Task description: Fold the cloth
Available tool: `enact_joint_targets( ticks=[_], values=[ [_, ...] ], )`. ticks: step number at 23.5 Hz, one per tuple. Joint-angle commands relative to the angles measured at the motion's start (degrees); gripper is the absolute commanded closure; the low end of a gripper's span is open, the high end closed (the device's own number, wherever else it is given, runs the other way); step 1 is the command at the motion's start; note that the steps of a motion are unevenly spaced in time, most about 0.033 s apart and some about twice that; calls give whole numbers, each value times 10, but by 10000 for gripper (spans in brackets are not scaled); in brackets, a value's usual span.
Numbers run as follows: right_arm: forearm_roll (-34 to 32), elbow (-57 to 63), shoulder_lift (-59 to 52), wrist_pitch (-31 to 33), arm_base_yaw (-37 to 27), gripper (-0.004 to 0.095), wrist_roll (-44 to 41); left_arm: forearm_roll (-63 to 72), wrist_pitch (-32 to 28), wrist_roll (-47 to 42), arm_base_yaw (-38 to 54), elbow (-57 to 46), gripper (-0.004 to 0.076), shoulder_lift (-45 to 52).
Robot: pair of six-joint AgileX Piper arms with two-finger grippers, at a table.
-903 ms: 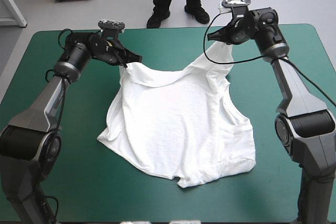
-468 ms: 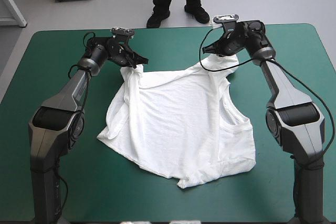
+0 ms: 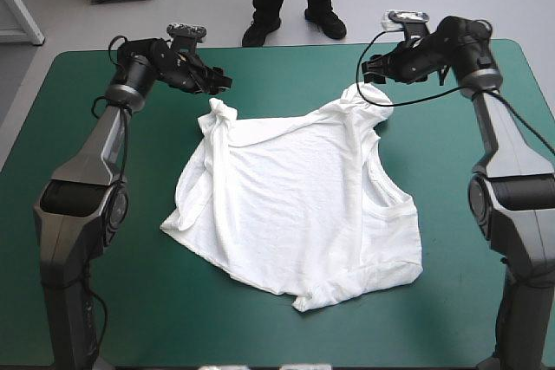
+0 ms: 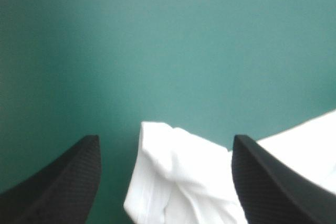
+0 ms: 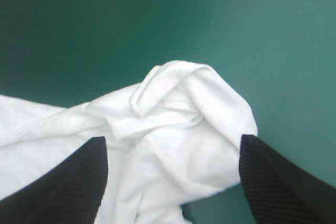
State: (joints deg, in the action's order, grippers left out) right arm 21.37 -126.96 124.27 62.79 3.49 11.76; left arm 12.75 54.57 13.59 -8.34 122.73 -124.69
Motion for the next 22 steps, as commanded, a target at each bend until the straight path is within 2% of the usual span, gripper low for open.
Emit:
enact_joint_targets(
  ticks=[1,6,7,13,15,17,19,22],
  values=[
    [49,-21,-87,45,-34,246,11,12,28,19,4,25,209,110],
    [45,32,-179,72,-37,256,6,11,73,29,5,25,209,228],
    [35,86,-226,80,-29,256,0,13,81,29,5,25,209,268],
    [-95,287,-358,86,39,260,-40,13,94,28,5,20,209,376],
    [-152,392,-404,86,67,260,-80,14,93,28,5,0,209,421],
    [-158,473,-433,85,71,260,-87,15,85,29,5,-39,209,459],
    [-157,539,-449,68,71,260,-91,15,80,29,5,-80,209,490],
    [-149,612,-451,9,71,260,-88,19,72,29,4,-140,209,522]
  ],
)
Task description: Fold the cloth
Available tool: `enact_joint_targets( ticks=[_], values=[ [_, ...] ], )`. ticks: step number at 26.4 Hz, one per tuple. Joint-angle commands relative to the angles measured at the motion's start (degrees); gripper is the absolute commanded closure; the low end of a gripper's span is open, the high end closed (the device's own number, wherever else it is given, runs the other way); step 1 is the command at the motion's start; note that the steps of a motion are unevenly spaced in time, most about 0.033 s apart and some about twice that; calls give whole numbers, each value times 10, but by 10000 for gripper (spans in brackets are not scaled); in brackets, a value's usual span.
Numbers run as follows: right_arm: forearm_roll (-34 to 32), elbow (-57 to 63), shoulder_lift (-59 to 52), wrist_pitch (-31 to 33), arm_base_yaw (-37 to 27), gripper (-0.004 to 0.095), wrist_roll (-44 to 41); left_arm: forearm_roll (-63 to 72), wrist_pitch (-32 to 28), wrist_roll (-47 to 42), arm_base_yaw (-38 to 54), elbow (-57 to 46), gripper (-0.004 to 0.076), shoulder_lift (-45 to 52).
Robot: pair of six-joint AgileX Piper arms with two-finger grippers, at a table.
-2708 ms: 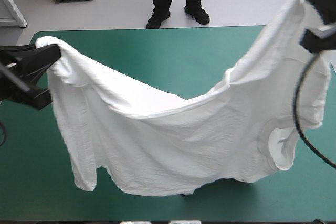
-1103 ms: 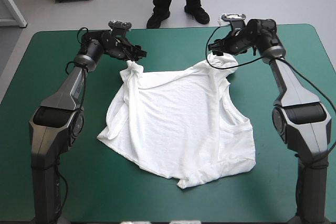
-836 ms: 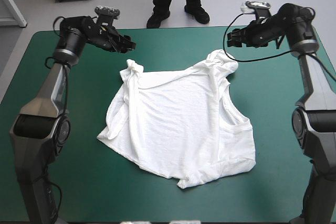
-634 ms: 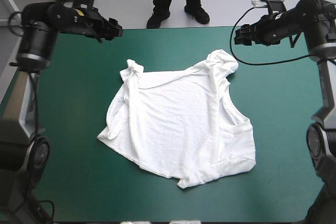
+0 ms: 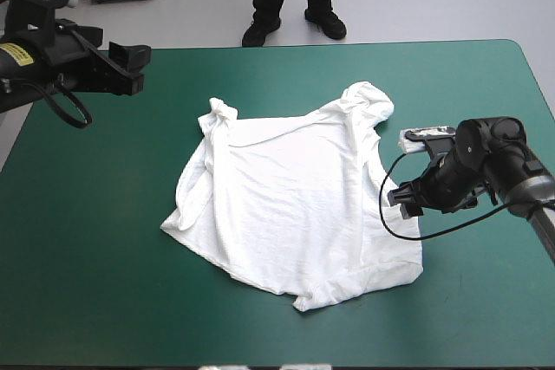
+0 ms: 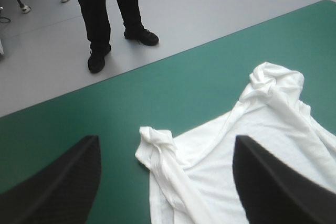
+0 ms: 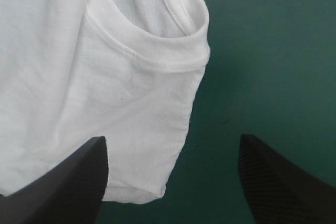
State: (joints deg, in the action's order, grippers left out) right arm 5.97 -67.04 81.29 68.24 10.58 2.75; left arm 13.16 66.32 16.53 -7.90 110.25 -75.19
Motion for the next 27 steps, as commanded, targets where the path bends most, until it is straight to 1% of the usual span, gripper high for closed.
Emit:
enact_joint_targets(
  ticks=[1,3,7,12,14,17,21,23,25,26,27],
  values=[
    [5,27,-22,-70,1,260,2,21,-51,0,0,-27,209,33],
    [1,38,-12,-104,1,260,2,38,-53,1,0,-33,209,36],
    [1,39,38,-136,1,260,2,66,-55,17,0,-33,210,36],
    [1,39,89,-157,1,260,2,66,-55,28,0,-33,210,36],
    [-2,39,108,-157,2,281,4,66,-55,28,0,-33,210,36],
    [-30,39,129,-158,18,365,4,60,-56,28,0,-33,210,36],
    [-64,39,159,-170,59,450,-2,56,-59,28,0,-36,210,35],
    [-65,39,176,-176,80,550,-2,55,-57,28,0,-37,210,35],
    [-65,39,190,-176,96,678,-1,55,-57,28,0,-38,210,35],
    [-65,39,199,-174,104,776,0,55,-57,28,0,-38,210,35],
    [-65,39,202,-173,109,843,4,55,-57,28,0,-38,210,35]
  ],
)
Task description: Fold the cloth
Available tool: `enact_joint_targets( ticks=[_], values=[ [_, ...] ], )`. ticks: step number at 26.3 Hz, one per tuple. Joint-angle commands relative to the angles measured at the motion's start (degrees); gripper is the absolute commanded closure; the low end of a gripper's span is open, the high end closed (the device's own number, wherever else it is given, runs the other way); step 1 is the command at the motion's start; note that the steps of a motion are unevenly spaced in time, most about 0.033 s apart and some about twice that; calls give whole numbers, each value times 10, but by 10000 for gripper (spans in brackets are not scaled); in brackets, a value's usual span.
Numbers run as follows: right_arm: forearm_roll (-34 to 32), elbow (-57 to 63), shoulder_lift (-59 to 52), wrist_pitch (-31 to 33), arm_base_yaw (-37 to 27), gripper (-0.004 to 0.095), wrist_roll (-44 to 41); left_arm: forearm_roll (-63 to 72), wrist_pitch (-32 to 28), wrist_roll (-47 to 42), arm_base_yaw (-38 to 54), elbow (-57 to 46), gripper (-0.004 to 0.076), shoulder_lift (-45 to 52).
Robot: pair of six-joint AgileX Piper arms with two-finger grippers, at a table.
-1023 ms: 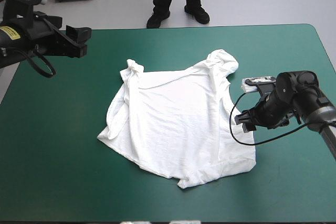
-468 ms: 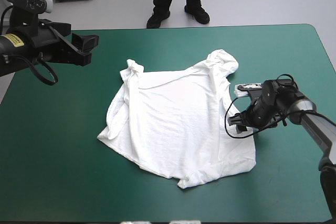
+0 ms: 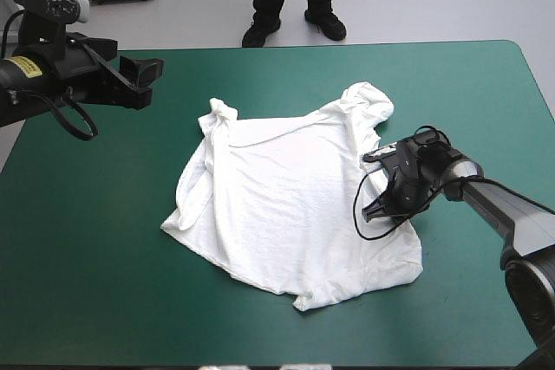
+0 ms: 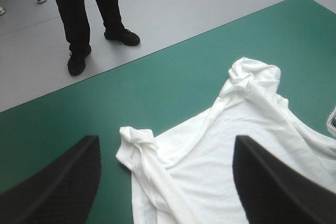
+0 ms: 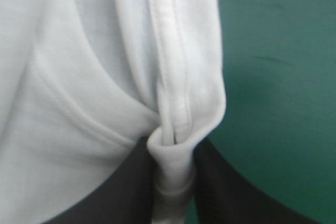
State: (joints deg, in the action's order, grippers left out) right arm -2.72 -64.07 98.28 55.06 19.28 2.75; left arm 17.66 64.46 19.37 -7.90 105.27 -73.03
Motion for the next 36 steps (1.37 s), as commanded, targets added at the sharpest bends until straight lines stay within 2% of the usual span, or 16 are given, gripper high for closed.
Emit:
enact_joint_targets(
  ticks=[1,3,4,6,7,13,25,31,36],
  values=[
    [17,10,36,-38,27,917,7,10,-38,-1,0,12,210,14],
    [-21,10,30,-28,27,919,-6,10,-35,-1,0,12,210,14],
    [-81,10,24,-15,25,920,-37,10,-34,-1,0,12,216,14],
    [-161,10,17,3,2,925,-74,12,-34,-1,0,12,236,14],
    [-175,10,12,7,-17,925,-76,12,-34,-1,0,12,244,14],
    [-184,10,-6,5,-153,925,-65,21,-36,-1,0,12,266,14],
    [-206,-77,-5,-32,-362,925,-65,25,-38,-1,0,12,266,14],
    [-184,-136,1,-47,-431,925,-69,26,-38,-1,0,12,266,14],
    [-145,-165,27,-39,-444,925,-45,26,-38,-1,0,12,266,14]
  ],
)
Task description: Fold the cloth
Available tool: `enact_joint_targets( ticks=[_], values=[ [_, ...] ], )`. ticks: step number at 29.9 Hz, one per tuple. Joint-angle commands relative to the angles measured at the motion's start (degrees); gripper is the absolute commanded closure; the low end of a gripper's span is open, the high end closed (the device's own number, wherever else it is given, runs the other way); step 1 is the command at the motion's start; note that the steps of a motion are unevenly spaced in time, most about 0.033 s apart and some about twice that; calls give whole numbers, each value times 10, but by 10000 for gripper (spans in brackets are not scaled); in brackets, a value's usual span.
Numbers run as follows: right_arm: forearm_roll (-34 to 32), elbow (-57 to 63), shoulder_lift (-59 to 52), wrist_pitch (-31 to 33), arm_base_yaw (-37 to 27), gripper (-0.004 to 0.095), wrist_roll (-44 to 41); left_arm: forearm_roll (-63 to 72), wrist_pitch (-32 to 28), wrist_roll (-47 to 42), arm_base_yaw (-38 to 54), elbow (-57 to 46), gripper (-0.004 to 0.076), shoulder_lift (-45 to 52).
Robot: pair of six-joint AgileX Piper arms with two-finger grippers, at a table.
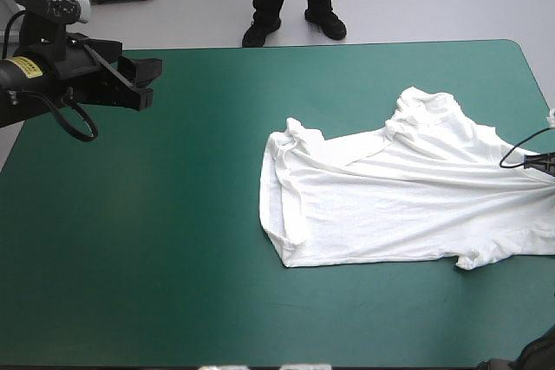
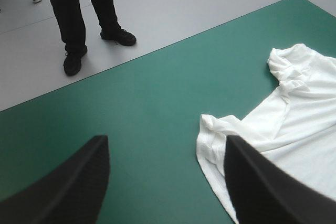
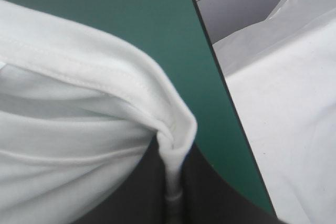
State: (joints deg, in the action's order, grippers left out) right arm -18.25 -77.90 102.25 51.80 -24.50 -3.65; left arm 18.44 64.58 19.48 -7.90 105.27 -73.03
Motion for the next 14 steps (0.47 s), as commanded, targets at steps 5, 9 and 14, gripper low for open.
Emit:
enact_joint_targets(
  ticks=[5,9,14],
  values=[
    [88,-31,-4,-9,-3,925,79,19,-40,-2,0,8,266,14],
    [123,-35,-4,10,-3,899,116,19,-37,-2,0,8,266,14],
    [151,-51,-4,36,-3,651,145,26,-35,-2,0,8,265,14]
  ],
)
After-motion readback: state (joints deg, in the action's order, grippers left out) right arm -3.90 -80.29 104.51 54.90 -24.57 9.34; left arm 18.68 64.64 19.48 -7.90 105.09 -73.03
